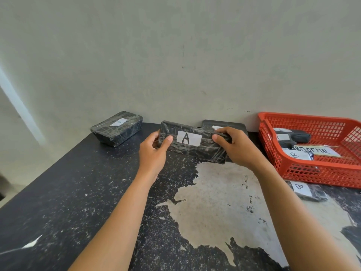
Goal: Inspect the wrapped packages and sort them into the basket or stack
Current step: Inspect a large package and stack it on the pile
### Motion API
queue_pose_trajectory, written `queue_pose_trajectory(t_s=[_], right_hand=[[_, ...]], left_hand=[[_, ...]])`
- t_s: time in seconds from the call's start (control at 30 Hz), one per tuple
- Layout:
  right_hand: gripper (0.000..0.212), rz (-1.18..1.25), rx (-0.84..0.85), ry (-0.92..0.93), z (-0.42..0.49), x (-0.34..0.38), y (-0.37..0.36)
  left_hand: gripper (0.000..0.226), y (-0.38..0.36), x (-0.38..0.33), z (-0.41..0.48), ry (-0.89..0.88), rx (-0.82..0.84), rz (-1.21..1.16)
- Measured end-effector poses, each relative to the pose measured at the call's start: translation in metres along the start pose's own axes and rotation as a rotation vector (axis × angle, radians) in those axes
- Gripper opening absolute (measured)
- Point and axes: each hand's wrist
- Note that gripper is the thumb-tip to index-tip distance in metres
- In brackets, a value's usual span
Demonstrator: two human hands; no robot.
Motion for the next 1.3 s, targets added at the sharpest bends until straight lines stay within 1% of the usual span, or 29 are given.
queue_pose_trajectory(t_s=[0.07,0.13,0.2,0.27,0.37,0.43,0.5,0.57,0.73,0.83,0.9,0.93,1.0,1.03,1.07,1.13,1.17,1.23,1.3], right_hand=[[0.026,-0.010,-0.024,0.003,0.000,-0.001,0.000],[0.029,-0.003,-0.026,0.020,-0.001,-0.001,0.002],[0.028,0.013,0.015,0.029,-0.002,-0.002,0.003],[0.028,0.023,0.052,0.037,-0.003,-0.003,0.004],[0.033,0.058,0.041,0.066,-0.005,0.001,0.004],[0.030,0.073,-0.006,0.088,-0.006,0.005,0.002],[0.018,0.096,-0.076,0.107,-0.006,0.006,-0.001],[0.010,0.118,-0.100,0.110,-0.007,0.007,-0.003],[0.011,0.115,-0.118,0.121,-0.008,0.009,-0.005],[0.013,0.135,-0.073,0.166,-0.009,0.010,-0.006],[0.017,0.142,-0.036,0.202,-0.011,0.011,-0.008],[0.019,0.143,-0.046,0.209,-0.011,0.012,-0.008],[0.024,0.162,-0.130,0.190,-0.010,0.012,-0.009],[0.029,0.154,-0.166,0.162,-0.009,0.012,-0.009],[0.039,0.123,-0.173,0.121,-0.008,0.012,-0.009],[0.060,0.028,-0.138,0.054,-0.008,0.010,-0.008],[0.066,-0.006,-0.127,0.035,-0.009,0.010,-0.008],[0.071,-0.028,-0.134,0.017,-0.009,0.009,-0.010],[0.067,-0.056,-0.150,0.019,-0.009,0.012,-0.012]], left_hand=[[0.029,-0.001,-0.001,-0.002,0.014,0.034,-0.031],[0.019,-0.002,-0.006,-0.005,0.039,0.082,-0.087],[0.020,-0.002,-0.011,-0.007,0.067,0.104,-0.112],[0.023,-0.003,-0.010,-0.006,0.072,0.083,-0.130],[0.016,-0.002,-0.007,-0.004,0.054,0.064,-0.167],[0.018,-0.002,-0.005,-0.003,0.040,0.071,-0.192],[0.022,-0.003,-0.005,-0.002,0.032,0.083,-0.221],[0.024,-0.004,-0.004,-0.001,0.022,0.085,-0.239],[0.029,-0.005,-0.004,-0.001,0.036,0.052,-0.281],[0.039,-0.005,-0.006,-0.002,0.078,-0.020,-0.246],[0.047,-0.006,-0.006,-0.003,0.119,-0.061,-0.203],[0.050,-0.006,-0.005,-0.002,0.130,-0.068,-0.204],[0.053,-0.006,-0.003,-0.002,0.113,-0.063,-0.225],[0.053,-0.006,-0.003,-0.001,0.083,-0.058,-0.235],[0.053,-0.005,-0.002,-0.001,0.043,-0.056,-0.244],[0.057,-0.004,0.000,0.000,-0.022,-0.032,-0.251],[0.061,-0.004,0.000,-0.001,-0.044,-0.010,-0.227],[0.067,-0.006,0.000,-0.003,-0.076,0.005,-0.148],[0.067,-0.010,0.002,-0.005,-0.079,-0.027,-0.105]])
Point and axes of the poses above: each hand's wrist, its own z-axis towards the middle knuckle, its own y-axis out of the back of the hand, x = y × z, and after that the axes turned 2 degrees about z, right-handed
